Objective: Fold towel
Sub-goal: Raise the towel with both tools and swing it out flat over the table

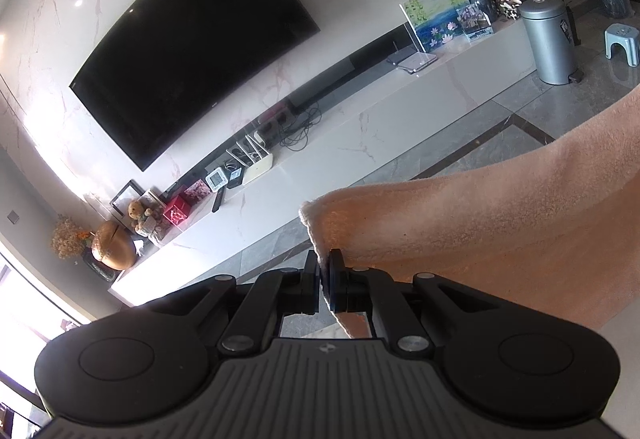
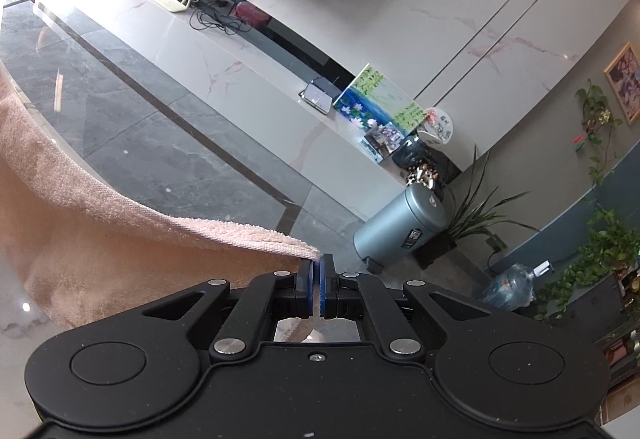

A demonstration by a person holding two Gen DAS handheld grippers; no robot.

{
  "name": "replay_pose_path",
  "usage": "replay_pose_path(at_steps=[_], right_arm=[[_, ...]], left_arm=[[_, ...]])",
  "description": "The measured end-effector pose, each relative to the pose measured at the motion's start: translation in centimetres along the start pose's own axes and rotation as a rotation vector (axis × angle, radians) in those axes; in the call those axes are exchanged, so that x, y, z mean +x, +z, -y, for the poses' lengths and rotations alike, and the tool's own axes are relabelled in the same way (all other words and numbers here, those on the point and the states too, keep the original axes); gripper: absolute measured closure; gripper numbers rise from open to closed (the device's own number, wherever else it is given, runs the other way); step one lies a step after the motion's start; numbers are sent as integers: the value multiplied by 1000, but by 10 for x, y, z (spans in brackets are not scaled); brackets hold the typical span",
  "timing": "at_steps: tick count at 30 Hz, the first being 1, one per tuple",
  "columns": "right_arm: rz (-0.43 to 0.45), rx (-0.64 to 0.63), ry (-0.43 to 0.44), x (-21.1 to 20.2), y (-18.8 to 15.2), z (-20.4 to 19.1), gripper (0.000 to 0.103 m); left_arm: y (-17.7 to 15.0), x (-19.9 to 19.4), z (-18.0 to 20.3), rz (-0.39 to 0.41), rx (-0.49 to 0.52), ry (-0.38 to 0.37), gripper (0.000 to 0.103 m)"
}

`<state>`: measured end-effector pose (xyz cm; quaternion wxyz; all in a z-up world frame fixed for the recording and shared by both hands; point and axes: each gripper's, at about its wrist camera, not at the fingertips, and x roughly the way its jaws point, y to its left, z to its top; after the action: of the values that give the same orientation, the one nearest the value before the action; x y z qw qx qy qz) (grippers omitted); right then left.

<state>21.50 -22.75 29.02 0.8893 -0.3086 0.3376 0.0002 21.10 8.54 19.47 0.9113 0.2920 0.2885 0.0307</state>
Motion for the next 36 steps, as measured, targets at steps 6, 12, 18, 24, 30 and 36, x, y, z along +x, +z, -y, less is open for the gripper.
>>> replay_pose_path(at_steps=[6,12,18,24,30,36], right_arm=[[-16,-48,41,0,-12,-12,102],[-35,-102,89,-1,-27,-26,102],[-110,-190,185,0,-70,-63,102],[-216,-264,278,-2,-119,-93,102],[-299,-322,366,-14,-155,-115,102],[-394,-401,482,-28,-191,-142,102]], left_arm=[[6,-6,-8,26,-8,13,100],[-24,-4,2,-22,9,-16,100],[-69,-9,17,-85,27,-81,100],[-123,-24,36,-147,42,-182,100],[-163,-32,58,-228,78,-254,100],[-190,-35,69,-284,100,-287,100]])
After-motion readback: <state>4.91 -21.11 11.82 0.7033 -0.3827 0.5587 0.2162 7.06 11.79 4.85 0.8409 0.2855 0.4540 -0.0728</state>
